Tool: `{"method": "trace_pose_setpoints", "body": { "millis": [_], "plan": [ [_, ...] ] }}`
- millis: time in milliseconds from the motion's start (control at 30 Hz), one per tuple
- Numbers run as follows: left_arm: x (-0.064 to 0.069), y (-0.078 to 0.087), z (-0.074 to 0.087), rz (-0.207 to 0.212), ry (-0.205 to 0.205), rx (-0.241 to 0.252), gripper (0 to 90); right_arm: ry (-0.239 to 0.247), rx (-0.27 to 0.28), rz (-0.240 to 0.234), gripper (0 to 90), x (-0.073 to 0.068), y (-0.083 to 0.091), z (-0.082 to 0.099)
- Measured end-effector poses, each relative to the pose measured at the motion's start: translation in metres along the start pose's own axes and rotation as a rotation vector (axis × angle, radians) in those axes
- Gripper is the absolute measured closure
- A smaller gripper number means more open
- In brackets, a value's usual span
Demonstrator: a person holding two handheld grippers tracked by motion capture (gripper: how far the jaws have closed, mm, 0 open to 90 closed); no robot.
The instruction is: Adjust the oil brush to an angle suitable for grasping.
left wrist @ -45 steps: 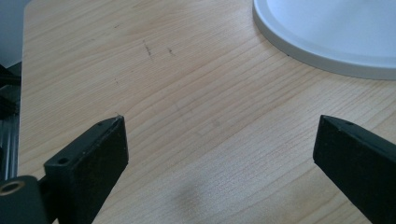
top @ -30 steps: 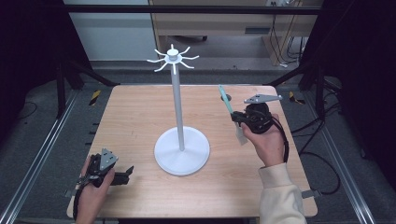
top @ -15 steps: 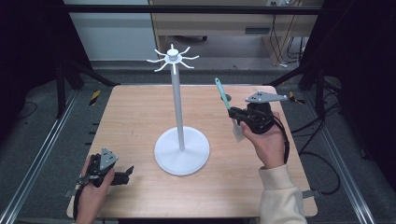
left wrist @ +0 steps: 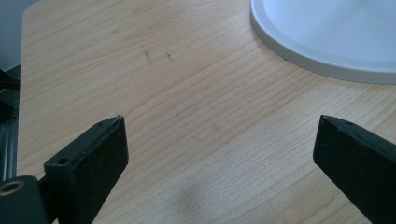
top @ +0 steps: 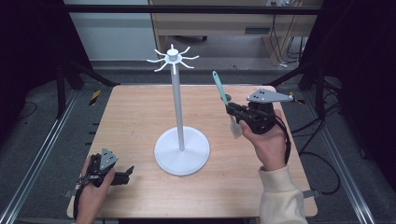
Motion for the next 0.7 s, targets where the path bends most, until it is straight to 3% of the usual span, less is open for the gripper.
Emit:
{"method": "trace_pose_setpoints", "body": {
  "millis": [700],
  "plan": [
    [0.000,0.000,0.000,-0.001,-0.001,-0.001,2.8,0.006,0.117,-0.035,82.6,-0.013,0.021,-0.024]
  ]
}}
Point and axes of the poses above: each handheld gripper's, and its own axes: y roughly backward along the jaws, z roughly out of its underside, x roughly to its right, the point moved 8 cm from there along -y, roughly forward along the jaws, and after that the axes turned 12 degrees about z, right-handed, at the moved point
